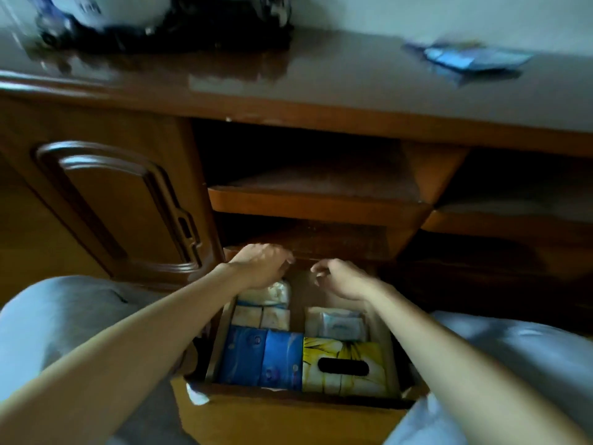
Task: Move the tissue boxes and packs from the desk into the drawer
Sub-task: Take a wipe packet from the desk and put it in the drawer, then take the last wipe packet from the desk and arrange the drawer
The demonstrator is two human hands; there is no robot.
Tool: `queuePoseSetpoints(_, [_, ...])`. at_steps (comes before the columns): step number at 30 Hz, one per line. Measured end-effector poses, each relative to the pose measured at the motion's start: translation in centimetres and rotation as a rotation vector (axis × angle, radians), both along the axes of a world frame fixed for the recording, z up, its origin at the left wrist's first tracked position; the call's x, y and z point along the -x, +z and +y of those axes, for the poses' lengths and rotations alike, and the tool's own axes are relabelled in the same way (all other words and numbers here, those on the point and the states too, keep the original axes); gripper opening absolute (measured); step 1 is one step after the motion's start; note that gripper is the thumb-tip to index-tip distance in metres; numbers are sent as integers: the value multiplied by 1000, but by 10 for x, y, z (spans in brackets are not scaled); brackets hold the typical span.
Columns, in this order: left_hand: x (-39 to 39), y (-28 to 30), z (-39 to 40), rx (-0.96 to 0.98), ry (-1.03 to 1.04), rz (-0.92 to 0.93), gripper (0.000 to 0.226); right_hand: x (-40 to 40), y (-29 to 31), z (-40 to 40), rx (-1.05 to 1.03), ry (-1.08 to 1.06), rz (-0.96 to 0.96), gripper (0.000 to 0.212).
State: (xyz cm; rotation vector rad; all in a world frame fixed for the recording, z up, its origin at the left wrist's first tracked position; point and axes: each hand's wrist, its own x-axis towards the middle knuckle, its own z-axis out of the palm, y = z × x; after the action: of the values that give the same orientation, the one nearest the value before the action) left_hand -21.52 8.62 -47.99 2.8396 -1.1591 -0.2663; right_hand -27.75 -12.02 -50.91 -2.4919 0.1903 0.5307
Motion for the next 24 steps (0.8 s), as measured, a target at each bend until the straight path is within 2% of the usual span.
queuePoseSetpoints(3, [5, 55, -7, 202, -56, -168, 30, 22, 63, -24, -28, 4, -171, 19])
queuePoseSetpoints(5, [7, 102, -17, 336, -108, -311, 27, 35, 109, -42, -15, -13, -363, 14])
queuePoseSetpoints(8, [2, 167, -35, 555, -139, -523, 21, 45, 178, -63, 47, -91, -675, 17])
queuePoseSetpoints(10, [-8, 206, -54, 661, -122, -578, 21, 41, 215, -76, 90, -198, -861, 15])
queuePoseSetpoints(12, [-26, 234, -77, 687, -73, -576, 23, 28, 245, -91, 176, -288, -983, 13])
queuePoseSetpoints(14, [-51, 251, -99, 638, -12, -523, 24, 8, 265, -109, 285, -314, -987, 14])
queuePoseSetpoints(17, [-89, 250, -128, 552, 41, -453, 23, -20, 272, -140, 352, -336, -792, 24])
queuePoseSetpoints(19, [-111, 239, -143, 527, 50, -426, 21, -40, 266, -156, 374, -366, -751, 18])
queuePoseSetpoints(21, [-133, 232, -157, 520, 35, -469, 19, -64, 266, -168, 442, -381, -726, 11])
queuePoseSetpoints(24, [-166, 233, -181, 502, -6, -533, 18, -103, 272, -185, 597, -376, -655, 19])
